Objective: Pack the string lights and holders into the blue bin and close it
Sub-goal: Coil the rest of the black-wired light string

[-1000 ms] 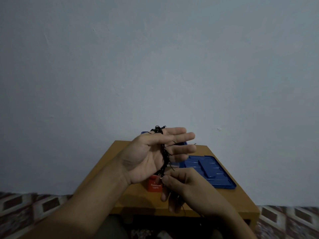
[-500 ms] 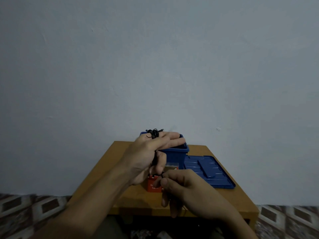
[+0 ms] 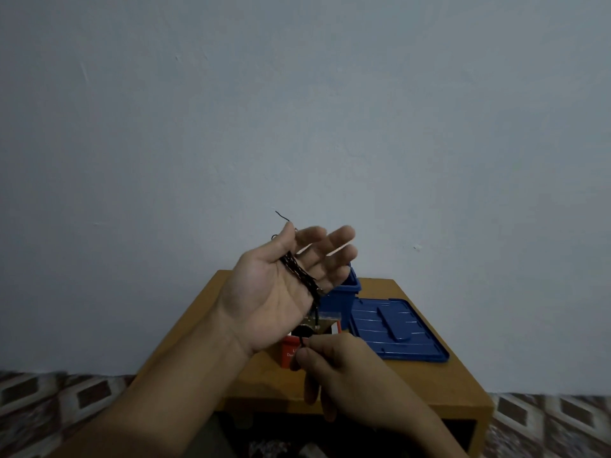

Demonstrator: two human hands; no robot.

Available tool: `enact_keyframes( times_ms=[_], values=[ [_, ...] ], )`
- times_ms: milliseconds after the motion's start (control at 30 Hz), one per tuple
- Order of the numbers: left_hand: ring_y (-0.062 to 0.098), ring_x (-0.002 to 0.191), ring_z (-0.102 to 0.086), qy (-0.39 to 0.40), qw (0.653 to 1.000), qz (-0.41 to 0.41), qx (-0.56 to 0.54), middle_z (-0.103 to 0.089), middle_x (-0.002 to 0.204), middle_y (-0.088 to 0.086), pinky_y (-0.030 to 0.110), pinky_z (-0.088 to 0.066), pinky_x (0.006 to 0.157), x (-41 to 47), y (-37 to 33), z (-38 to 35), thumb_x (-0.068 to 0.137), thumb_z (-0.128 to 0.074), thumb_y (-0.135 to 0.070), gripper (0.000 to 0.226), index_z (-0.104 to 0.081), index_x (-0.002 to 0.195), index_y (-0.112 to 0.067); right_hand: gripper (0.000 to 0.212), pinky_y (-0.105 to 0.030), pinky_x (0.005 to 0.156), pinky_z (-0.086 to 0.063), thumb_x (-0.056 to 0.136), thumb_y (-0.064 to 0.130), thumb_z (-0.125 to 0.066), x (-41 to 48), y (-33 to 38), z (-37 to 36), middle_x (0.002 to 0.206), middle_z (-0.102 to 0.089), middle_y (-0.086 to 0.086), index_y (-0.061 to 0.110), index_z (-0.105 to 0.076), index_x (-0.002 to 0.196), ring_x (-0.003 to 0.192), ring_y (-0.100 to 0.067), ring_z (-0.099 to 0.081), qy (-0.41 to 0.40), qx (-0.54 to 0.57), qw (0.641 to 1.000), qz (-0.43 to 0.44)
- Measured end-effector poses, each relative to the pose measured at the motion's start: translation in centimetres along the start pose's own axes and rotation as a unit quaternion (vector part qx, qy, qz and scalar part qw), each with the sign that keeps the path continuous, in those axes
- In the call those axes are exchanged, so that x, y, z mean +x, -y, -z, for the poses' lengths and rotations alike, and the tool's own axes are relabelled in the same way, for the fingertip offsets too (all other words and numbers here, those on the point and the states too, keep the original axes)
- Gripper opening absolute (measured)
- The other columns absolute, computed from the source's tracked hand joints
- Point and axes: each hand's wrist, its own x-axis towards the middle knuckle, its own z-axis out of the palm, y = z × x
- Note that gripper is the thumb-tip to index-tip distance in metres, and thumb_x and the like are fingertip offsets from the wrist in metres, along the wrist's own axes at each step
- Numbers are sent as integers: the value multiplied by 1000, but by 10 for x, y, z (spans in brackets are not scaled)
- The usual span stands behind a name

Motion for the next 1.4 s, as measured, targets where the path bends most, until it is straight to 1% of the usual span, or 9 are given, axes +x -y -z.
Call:
enact_keyframes(
  times_ms=[133, 267, 400, 533, 600, 733, 1033, 1233, 1400],
  values=[
    [25, 124, -62, -33, 994, -30, 105, -67, 131, 10, 44, -36, 114, 4, -1, 7, 105, -30, -37, 45, -65, 110, -10, 29, -21, 55, -50, 103, 43, -46, -8, 7, 12, 80, -73, -6, 25, -64, 90, 52, -9, -58, -17, 19, 1000, -11],
    [19, 127, -59, -54, 981, -20, 184, -67, 130, 6, 39, -30, 117, 4, -1, 15, 106, -30, -35, 47, -65, 118, -6, 33, -15, 49, -42, 101, 45, -47, -17, 13, 29, 60, -64, 2, 20, -65, 87, 43, -1, -50, -55, -13, 998, -32],
    [20, 119, -64, -69, 962, 6, 265, -71, 122, 8, 30, -46, 98, 2, -1, 10, 106, -33, -36, 51, -66, 117, 1, 41, -14, 49, -43, 98, 44, -52, -24, 17, 44, 51, -60, 7, 12, -65, 76, 44, 2, -50, -109, -34, 993, -9],
    [32, 95, -70, -102, 932, 20, 348, -75, 100, 19, 35, -58, 83, 0, 3, 8, 105, -38, -39, 48, -61, 85, -2, 37, -22, 47, -44, 92, 45, -58, -30, 27, 54, 49, -56, 3, 17, -58, 68, 42, -11, -48, -123, 27, 992, 23],
    [33, 87, -65, -95, 917, 35, 385, -73, 87, 21, 39, -58, 86, -1, 3, 9, 104, -41, -43, 52, -64, 78, -4, 36, -27, 48, -45, 90, 45, -60, -32, 30, 58, 48, -54, 3, 17, -56, 67, 43, -13, -47, -127, 52, 989, 48],
    [25, 68, -64, -21, 895, 110, 432, -69, 75, 16, 27, -52, 62, -7, -2, 5, 100, -45, -45, 50, -66, 80, -4, 30, -19, 46, -35, 93, 33, -62, -33, 33, 66, 49, -48, 6, 12, -58, 72, 42, -5, -39, -144, 66, 983, 92],
    [9, 34, -30, 146, 912, 210, 321, -40, 44, 1, 26, -32, 42, -7, -2, 14, 97, -43, -57, 59, -55, 64, -10, 20, -13, 46, -38, 97, 23, -57, -26, 33, 66, 52, -56, 11, 10, -66, 84, 44, 0, -45, -177, 112, 967, 145],
    [8, 31, -25, 168, 922, 257, 237, -34, 38, -3, 27, -23, 38, -4, -1, 18, 93, -29, -75, 75, -42, 56, -12, 18, -10, 46, -37, 98, 22, -57, -22, 32, 64, 53, -58, 14, 11, -67, 88, 45, 0, -46, -183, 122, 964, 146],
    [5, 28, -27, 203, 904, 303, 221, -32, 36, -6, 20, -29, 37, -4, 4, 19, 93, -25, -78, 80, -49, 59, -10, 14, -7, 46, -38, 98, 13, -57, -14, 31, 62, 49, -55, 22, 5, -66, 90, 45, 5, -52, -168, 109, 965, 168]
  ],
)
